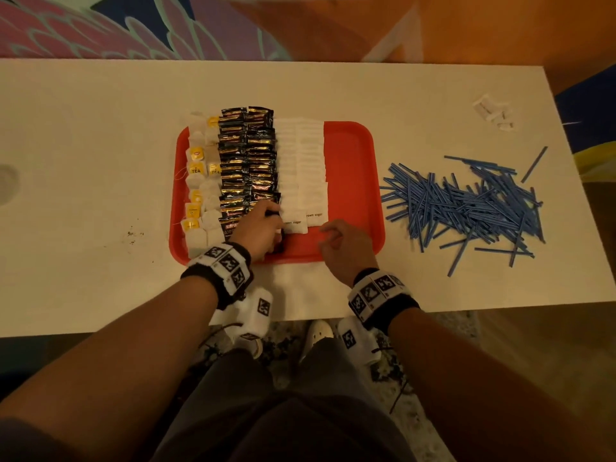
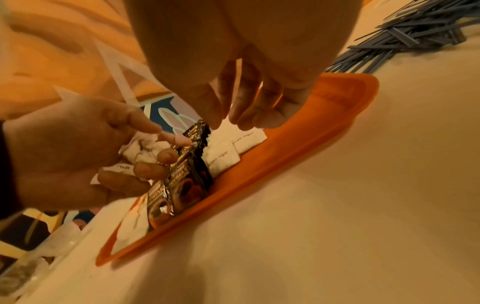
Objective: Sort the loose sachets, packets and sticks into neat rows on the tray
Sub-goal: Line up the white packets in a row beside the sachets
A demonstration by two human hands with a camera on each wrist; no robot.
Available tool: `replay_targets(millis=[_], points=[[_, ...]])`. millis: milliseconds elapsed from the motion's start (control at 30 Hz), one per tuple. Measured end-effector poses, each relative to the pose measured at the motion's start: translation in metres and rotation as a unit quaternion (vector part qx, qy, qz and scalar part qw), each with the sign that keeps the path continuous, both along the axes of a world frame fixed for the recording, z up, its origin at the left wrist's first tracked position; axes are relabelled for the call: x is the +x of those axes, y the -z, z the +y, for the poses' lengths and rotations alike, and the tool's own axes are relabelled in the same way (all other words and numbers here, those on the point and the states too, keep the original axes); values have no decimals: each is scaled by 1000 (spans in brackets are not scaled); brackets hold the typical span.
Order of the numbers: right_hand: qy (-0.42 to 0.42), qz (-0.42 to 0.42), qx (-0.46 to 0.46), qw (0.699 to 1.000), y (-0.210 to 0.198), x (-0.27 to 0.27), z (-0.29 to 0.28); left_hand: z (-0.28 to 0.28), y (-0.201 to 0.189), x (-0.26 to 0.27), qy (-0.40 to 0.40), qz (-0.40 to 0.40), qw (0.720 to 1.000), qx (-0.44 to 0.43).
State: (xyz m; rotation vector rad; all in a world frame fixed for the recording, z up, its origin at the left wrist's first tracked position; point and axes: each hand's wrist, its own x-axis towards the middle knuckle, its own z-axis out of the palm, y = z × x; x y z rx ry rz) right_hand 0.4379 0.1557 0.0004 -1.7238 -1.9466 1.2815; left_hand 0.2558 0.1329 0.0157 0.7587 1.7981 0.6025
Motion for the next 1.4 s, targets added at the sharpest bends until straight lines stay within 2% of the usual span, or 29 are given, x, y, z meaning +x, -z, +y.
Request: replay_targets(millis=[67,167,233,333,467,533,600,700,800,933,1033,1200,1300,1400], points=[[-11,18,-8,1000,-6,-4,3,-5,-4,4,-102,-143,984,9],[-6,69,-29,997,-22,-10,8,-14,-12,8,-167,-248,954,26],[-4,121,-40,992,-37,-13,8,-19,-18,12,-178,-280,943,34],[-20,183,-95,978,-58,-17,4,-23,-31,19,-159,-277,947,40],[-12,205,-122,971,-72,-16,1,-27,-46,31,-154,-283,944,64],[16,213,-130,968,-78,-11,2,-30,-54,37,-160,-268,946,82],[41,220,-125,966,-84,-6,3,-35,-60,43,-155,-213,960,97],[48,192,-66,978,-91,1,3,-41,-68,55,-157,-143,967,141],[56,198,-19,978,-104,9,-3,-40,-77,67,-194,-107,958,183],[36,265,14,964,-118,21,-12,-36,-90,77,-219,-97,946,218],[12,257,55,965,-123,27,-12,-35,-98,83,-228,-100,937,244],[32,250,61,966,-125,34,-10,-40,-106,91,-259,-82,908,319],[43,269,47,961,-128,36,-10,-45,-108,93,-234,-28,898,370],[47,297,36,953,-131,35,-11,-48,-109,91,-166,12,900,404]])
